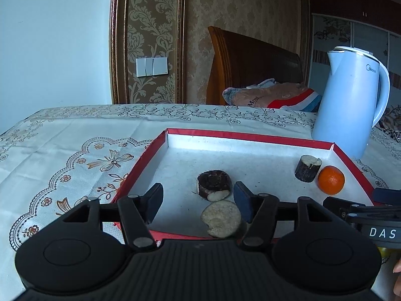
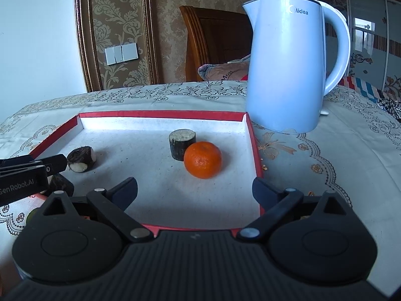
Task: Organize fruits
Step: 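Withdraw both open tools from the tray, then move left tool to the green cucumber piece while right tool moves toward an orange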
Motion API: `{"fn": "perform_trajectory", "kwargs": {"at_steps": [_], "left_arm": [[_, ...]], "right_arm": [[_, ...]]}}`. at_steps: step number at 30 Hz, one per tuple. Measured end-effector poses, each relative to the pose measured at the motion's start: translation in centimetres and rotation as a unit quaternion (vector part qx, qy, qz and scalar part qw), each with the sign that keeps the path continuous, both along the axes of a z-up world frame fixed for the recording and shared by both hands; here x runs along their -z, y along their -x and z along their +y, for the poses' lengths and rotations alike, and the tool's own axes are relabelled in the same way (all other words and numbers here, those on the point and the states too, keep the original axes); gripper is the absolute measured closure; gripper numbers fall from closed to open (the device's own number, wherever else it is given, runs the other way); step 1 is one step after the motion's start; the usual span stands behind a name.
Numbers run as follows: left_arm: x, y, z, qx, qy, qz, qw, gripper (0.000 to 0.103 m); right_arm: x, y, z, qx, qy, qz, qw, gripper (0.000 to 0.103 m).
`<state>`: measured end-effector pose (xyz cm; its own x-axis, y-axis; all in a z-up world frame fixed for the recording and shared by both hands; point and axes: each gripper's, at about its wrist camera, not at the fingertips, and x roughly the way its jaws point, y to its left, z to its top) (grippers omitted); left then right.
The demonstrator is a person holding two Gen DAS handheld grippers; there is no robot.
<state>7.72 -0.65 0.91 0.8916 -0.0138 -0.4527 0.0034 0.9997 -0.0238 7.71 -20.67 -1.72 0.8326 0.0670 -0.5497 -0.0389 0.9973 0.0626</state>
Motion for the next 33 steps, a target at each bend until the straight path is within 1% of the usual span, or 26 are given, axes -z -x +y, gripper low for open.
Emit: {"fn": "perform_trajectory", "kwargs": {"at_steps": [6,14,18,20,23,27,30,33], "left_arm": [[-0.5,1.7,0.6,0.001,0.011,-0.021,0.9997,0.041],[-0.7,4.0,1.4,0.02,0.029,-0.016,0.9993,0.041],[-0.5,5.4,1.3,0.028,0.021,-0.016,0.9992,0.041],[-0.4,6.0,1.2,0.037,0.014,-0.015,0.9991,0.041],[-0.1,6.6,0.9,0.048,0.004,-0.01,0.9988,0.037],[0.3,7.0,0.3,0.058,-0.016,-0.006,0.9982,0.037],[0.5,6.7,0.2,0.058,-0.02,0.001,0.9981,0.037],[0.7,6.4,0.4,0.062,-0.01,0.014,0.998,0.037]], "right_arm": [[-0.1,0.9,-0.1,0.0,-0.007,-0.009,1.0,0.003],[-0.2,1.9,0.0,-0.003,-0.002,-0.018,1.0,0.002],[-0.4,3.4,-0.1,-0.001,-0.002,-0.029,1.0,0.0],[-0.4,4.4,-0.6,-0.002,-0.014,-0.031,0.999,0.0],[-0.6,5.5,-1.1,0.0,-0.026,-0.039,0.999,0.0],[-0.7,5.9,-1.4,0.002,-0.032,-0.04,0.999,0.0],[-0.6,5.8,-1.4,0.004,-0.033,-0.035,0.999,0.0],[-0.5,5.9,-1.4,0.002,-0.034,-0.034,0.999,0.0]]}}
